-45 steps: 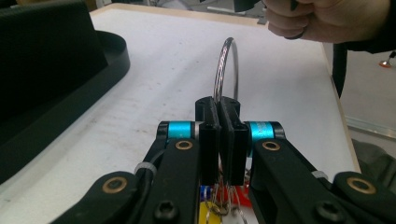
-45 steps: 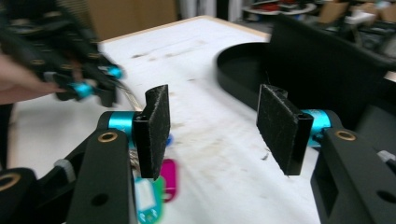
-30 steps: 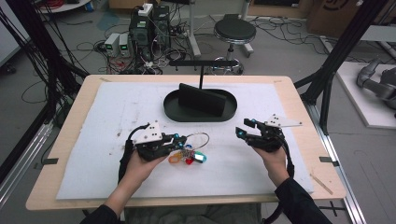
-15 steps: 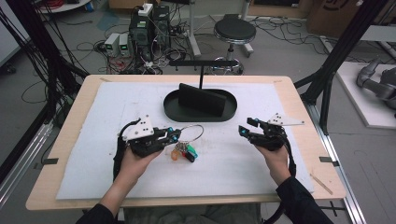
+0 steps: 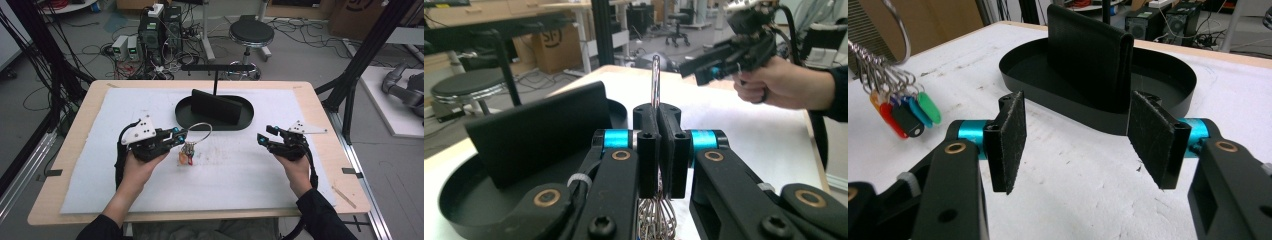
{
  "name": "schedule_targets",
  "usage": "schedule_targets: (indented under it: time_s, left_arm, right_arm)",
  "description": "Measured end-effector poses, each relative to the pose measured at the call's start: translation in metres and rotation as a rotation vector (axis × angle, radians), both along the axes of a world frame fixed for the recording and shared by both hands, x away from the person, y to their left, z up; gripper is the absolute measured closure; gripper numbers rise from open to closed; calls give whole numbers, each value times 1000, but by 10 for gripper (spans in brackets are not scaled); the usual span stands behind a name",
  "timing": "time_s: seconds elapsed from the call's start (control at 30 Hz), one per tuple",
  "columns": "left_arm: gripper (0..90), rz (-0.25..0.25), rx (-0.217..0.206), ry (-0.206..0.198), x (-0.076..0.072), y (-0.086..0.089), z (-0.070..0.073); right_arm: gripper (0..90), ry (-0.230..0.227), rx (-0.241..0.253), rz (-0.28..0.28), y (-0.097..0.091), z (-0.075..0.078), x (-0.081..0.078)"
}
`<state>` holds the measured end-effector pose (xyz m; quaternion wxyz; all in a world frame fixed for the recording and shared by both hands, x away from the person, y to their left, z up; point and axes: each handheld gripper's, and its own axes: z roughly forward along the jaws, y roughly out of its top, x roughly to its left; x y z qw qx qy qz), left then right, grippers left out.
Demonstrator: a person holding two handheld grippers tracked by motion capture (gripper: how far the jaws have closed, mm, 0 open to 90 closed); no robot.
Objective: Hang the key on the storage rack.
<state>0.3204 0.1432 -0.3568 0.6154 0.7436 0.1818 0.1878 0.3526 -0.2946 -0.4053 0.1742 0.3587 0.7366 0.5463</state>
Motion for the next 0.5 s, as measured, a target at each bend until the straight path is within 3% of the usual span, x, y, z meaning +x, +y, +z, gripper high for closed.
schedule_targets:
  time_s: [0.5]
  left_arm:
    - [866,87,-51,-26,23,6,17]
  right_arm:
    - [417,7,6,-8,-3,-1,1]
